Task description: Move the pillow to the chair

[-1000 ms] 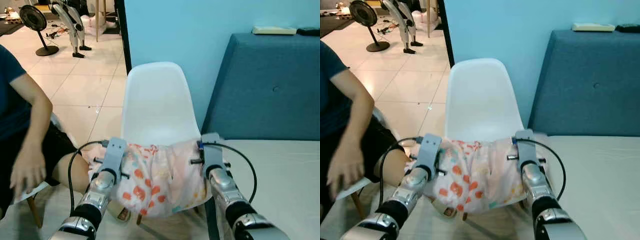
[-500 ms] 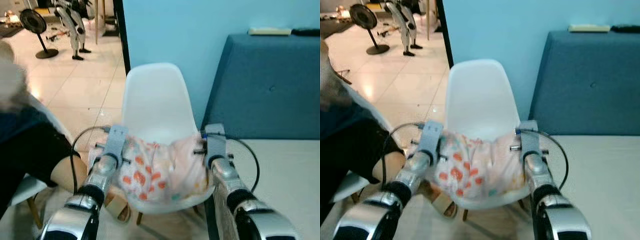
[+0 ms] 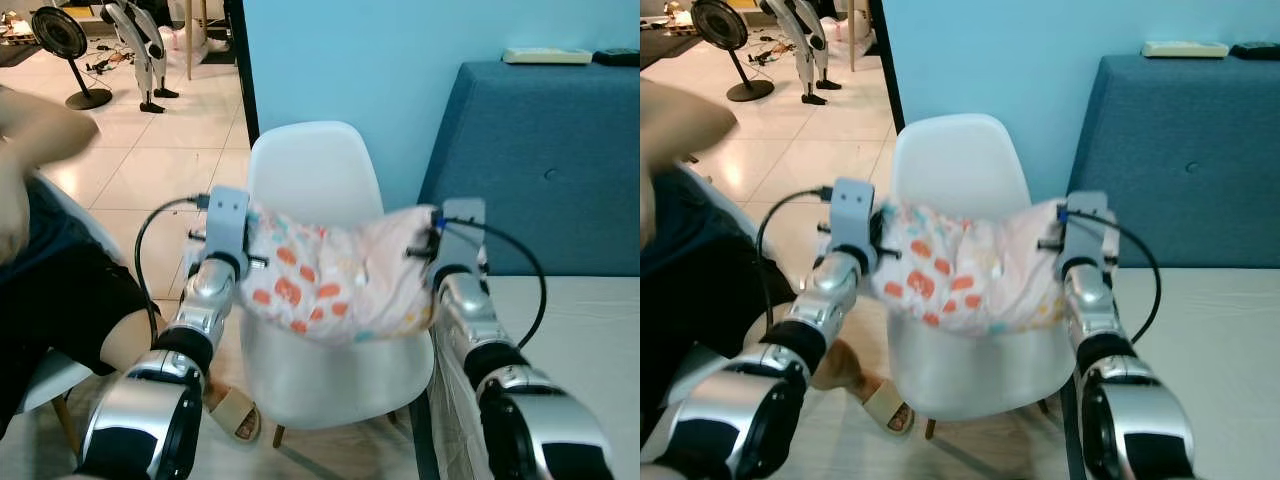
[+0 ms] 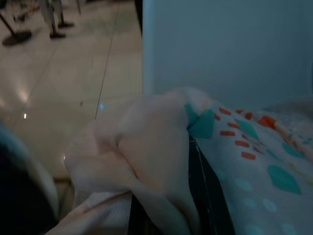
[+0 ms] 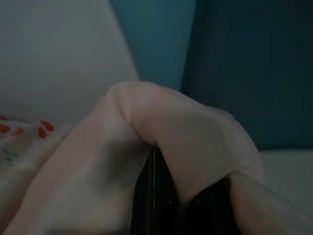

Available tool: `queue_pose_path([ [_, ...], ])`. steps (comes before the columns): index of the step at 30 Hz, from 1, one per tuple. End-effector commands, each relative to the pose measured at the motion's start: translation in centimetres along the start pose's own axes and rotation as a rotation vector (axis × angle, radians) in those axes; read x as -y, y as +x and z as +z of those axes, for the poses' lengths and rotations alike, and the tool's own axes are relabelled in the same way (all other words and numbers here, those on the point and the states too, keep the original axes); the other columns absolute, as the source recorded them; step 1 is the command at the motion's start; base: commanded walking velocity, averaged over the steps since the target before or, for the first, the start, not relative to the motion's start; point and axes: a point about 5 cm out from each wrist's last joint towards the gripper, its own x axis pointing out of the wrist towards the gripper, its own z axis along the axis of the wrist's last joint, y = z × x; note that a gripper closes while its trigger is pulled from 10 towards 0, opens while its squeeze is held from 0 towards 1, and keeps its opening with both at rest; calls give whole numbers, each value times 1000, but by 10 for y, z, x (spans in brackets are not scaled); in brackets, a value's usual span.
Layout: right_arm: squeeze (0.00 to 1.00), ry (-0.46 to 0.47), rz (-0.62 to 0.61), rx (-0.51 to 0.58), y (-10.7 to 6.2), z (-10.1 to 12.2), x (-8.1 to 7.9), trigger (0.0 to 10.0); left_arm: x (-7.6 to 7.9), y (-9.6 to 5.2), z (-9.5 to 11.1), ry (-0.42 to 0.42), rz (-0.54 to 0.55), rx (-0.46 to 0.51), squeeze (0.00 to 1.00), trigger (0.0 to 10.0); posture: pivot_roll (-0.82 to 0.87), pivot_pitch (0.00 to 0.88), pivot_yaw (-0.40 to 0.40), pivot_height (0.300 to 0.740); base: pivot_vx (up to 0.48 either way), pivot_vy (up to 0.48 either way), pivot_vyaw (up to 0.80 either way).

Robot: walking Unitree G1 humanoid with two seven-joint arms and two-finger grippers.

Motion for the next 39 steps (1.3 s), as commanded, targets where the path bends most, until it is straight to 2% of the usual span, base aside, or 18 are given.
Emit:
queue_pose_path([
  [1, 0, 9, 25, 37, 1, 7, -6, 10000, 3, 1, 5, 9, -15, 39, 0, 10000, -32, 83, 51, 740, 0, 0, 0],
  [13, 0, 39, 24, 71, 2, 12, -3, 10000, 2, 1, 10, 2, -14, 70, 0, 10000, -30, 97, 48, 690, 0, 0, 0],
  [20, 0, 24, 32, 79, 6, 20, -4, 10000, -2, 3, 12, -6, 1, 65, 0, 10000, -39, 125, 32, 665, 0, 0, 0],
  [21, 0, 21, 31, 118, 8, 30, -5, 10000, -4, 4, 13, -1, 1, 59, 0, 10000, -42, 152, 30, 665, 0, 0, 0],
  [25, 0, 13, 20, 156, 12, 43, -3, 10000, -3, 5, 14, 20, -16, 50, 0, 10000, -45, 194, 32, 665, 0, 0, 0],
  [30, 0, -19, 3, 172, 16, 56, 3, 10000, 1, 13, 32, 26, -41, 87, 0, 10000, -43, 232, 35, 650, 0, 0, 0],
  [32, 0, -5, 5, 194, 19, 66, 5, 10000, 4, 19, 48, 31, -57, 123, 0, 10000, -40, 260, 39, 640, 0, 0, 0],
  [33, 0, -5, 5, 194, 19, 66, 5, 10000, 4, 19, 48, 31, -57, 123, 0, 10000, -40, 260, 39, 640, 0, 0, 0],
  [34, 0, -16, 2, 218, 21, 77, 8, 10000, 7, 24, 66, 34, -71, 161, 0, 10000, -36, 258, 43, 640, 0, 0, 0],
  [39, 0, -7, -13, 230, 23, 86, 13, 10000, 10, 29, 88, 38, -99, 215, 0, 10000, -17, 270, 49, 625, 0, 0, 0],
])
